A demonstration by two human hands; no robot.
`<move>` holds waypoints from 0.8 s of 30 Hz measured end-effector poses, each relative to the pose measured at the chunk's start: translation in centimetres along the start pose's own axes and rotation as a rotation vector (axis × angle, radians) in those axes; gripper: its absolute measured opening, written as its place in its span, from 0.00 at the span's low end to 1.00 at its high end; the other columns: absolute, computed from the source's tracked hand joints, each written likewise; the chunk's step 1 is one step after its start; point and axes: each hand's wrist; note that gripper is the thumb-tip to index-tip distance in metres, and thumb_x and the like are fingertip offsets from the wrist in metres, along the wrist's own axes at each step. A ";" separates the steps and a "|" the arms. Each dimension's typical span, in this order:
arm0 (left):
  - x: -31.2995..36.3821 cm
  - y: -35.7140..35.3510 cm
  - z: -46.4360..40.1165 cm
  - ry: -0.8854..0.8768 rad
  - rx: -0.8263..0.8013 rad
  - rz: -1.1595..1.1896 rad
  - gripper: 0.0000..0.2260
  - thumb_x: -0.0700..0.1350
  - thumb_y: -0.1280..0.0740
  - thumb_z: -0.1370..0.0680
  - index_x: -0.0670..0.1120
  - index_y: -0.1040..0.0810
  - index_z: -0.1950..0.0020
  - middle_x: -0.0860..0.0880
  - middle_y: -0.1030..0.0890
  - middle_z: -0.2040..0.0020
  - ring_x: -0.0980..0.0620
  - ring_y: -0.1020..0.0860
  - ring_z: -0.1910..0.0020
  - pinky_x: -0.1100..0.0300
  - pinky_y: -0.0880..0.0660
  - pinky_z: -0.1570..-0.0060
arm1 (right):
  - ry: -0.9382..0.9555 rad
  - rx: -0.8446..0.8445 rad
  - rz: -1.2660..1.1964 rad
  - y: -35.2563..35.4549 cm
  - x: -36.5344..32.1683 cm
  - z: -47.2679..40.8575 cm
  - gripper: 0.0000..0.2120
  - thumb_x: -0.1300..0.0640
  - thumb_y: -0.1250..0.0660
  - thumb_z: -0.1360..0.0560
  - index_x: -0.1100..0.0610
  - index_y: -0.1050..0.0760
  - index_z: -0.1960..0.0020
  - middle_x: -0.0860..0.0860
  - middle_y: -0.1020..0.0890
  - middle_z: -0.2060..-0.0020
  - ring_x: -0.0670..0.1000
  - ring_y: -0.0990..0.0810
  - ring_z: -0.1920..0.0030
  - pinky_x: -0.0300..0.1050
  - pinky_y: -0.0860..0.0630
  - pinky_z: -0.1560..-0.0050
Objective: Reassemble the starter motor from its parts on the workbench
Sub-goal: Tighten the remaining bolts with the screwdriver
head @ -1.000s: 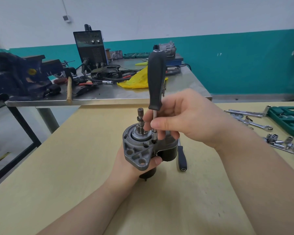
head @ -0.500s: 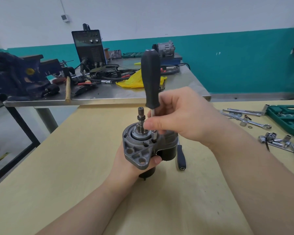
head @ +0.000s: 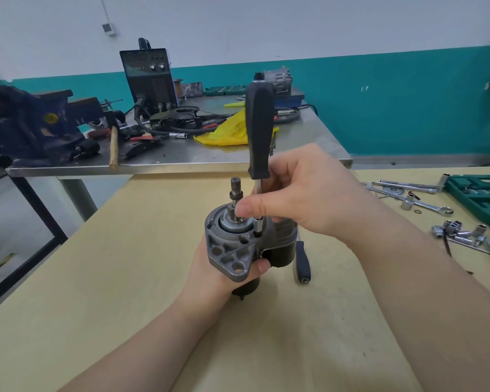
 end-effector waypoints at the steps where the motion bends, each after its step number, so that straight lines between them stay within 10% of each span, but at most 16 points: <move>1: 1.2 0.0 -0.4 0.012 0.037 0.020 0.25 0.61 0.24 0.36 0.47 0.16 0.45 0.60 0.11 0.49 0.64 0.16 0.44 0.69 0.23 0.45 | 0.002 -0.008 -0.019 0.2 0.1 0.1 0.11 0.44 0.17 0.32 0.48 0.13 0.55 0.46 0.12 0.62 0.49 0.12 0.61 0.48 0.13 0.58; 4: 2.3 -0.7 -0.4 -0.007 -0.016 0.070 0.25 0.53 0.32 0.32 0.36 0.16 0.44 0.32 0.13 0.50 0.42 0.14 0.51 0.42 0.29 0.46 | -0.008 -0.143 -0.109 1.1 0.2 0.4 0.04 0.55 0.22 0.23 0.47 0.13 0.50 0.46 0.11 0.57 0.46 0.12 0.60 0.31 0.21 0.65; 8: 1.5 -0.3 -1.5 -0.112 0.013 0.083 0.20 0.58 0.28 0.33 0.58 0.18 0.41 0.61 0.16 0.43 0.58 0.18 0.43 0.55 0.21 0.40 | 0.023 -0.152 -0.093 1.1 0.3 0.3 0.05 0.58 0.21 0.25 0.49 0.12 0.53 0.48 0.11 0.58 0.48 0.12 0.57 0.39 0.17 0.57; 11: 1.4 -0.7 -1.8 -0.043 -0.046 0.078 0.30 0.62 0.31 0.36 0.56 0.23 0.35 0.68 0.27 0.45 0.68 0.23 0.41 0.67 0.29 0.46 | 0.023 -0.060 -0.014 0.2 0.1 0.0 0.11 0.48 0.16 0.32 0.51 0.13 0.54 0.50 0.12 0.60 0.53 0.13 0.56 0.60 0.15 0.49; 13: 1.7 -0.7 -2.0 -0.039 -0.059 -0.012 0.38 0.64 0.33 0.38 0.46 0.19 0.32 0.66 0.27 0.43 0.55 0.22 0.41 0.74 0.32 0.38 | 0.031 -0.070 -0.030 0.2 0.2 0.0 0.12 0.47 0.17 0.30 0.50 0.13 0.52 0.49 0.12 0.57 0.54 0.13 0.55 0.61 0.15 0.48; 15: 0.3 -0.6 -0.9 -0.053 -0.068 0.022 0.30 0.60 0.29 0.34 0.43 0.15 0.38 0.52 0.16 0.42 0.46 0.14 0.46 0.58 0.36 0.40 | 0.056 -0.167 -0.114 0.9 0.4 0.2 0.08 0.54 0.21 0.24 0.49 0.13 0.46 0.45 0.11 0.53 0.48 0.12 0.54 0.47 0.15 0.52; 17: 0.2 0.1 -0.1 -0.043 -0.011 0.050 0.26 0.66 0.21 0.34 0.57 0.17 0.40 0.60 0.13 0.40 0.59 0.15 0.44 0.62 0.17 0.45 | 0.075 -0.221 -0.132 1.3 0.4 0.5 0.11 0.63 0.25 0.21 0.50 0.13 0.44 0.44 0.11 0.52 0.44 0.13 0.55 0.35 0.19 0.58; 24: 1.5 -0.4 -2.0 0.061 -0.101 0.212 0.21 0.61 0.29 0.37 0.65 0.25 0.45 0.66 0.26 0.43 0.57 0.22 0.38 0.48 0.28 0.34 | 0.066 -0.183 -0.108 0.3 0.2 0.2 0.07 0.65 0.24 0.23 0.57 0.16 0.47 0.52 0.11 0.56 0.52 0.12 0.56 0.50 0.13 0.48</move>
Point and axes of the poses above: each hand's wrist, its own z-axis away from the middle knuckle, its own y-axis out of the back of the hand, x = y × z
